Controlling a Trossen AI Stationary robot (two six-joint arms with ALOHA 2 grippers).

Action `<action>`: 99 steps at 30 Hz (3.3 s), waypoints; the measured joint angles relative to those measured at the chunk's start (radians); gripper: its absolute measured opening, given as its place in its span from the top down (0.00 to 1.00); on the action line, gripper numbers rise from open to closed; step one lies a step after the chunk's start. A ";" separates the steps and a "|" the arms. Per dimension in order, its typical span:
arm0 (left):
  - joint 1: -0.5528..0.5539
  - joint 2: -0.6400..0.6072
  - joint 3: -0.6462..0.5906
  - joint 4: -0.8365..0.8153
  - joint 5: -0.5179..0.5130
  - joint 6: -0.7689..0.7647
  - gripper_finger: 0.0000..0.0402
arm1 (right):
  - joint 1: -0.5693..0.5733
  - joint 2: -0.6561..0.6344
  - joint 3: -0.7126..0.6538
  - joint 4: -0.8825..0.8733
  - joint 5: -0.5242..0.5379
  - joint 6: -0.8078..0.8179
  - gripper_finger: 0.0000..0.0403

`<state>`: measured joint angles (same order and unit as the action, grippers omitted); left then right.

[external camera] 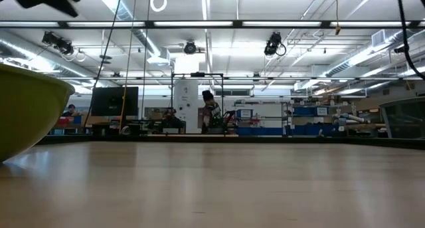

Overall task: Nest bowls inside each other
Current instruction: Return to Home Position

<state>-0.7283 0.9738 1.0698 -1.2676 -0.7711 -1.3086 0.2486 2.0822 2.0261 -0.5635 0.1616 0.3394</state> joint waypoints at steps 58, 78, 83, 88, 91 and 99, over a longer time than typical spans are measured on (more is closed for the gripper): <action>0.647 -0.969 -0.866 1.032 0.526 1.219 1.00 | -0.450 -1.886 -1.907 0.753 -0.360 -0.099 1.00; 0.646 -0.965 -1.061 1.314 0.556 1.139 1.00 | -0.444 -1.959 -2.019 0.780 -0.340 0.054 0.97; 0.646 -0.969 -1.061 1.314 0.555 1.121 1.00 | -0.444 -1.958 -2.019 0.780 -0.340 0.061 0.94; 0.646 -0.967 -1.061 1.313 0.555 1.112 1.00 | -0.444 -1.958 -2.018 0.780 -0.340 0.061 0.94; 0.646 -0.967 -1.061 1.313 0.554 1.112 0.98 | -0.444 -1.958 -2.018 0.780 -0.340 0.057 0.93; 0.646 -0.967 -1.062 1.312 0.553 1.112 0.96 | -0.444 -1.958 -2.018 0.780 -0.340 0.054 0.94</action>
<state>-0.0826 0.0063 0.0082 0.0448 -0.2180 -0.1963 -0.1955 0.1238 0.0086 0.2161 -0.1780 0.3939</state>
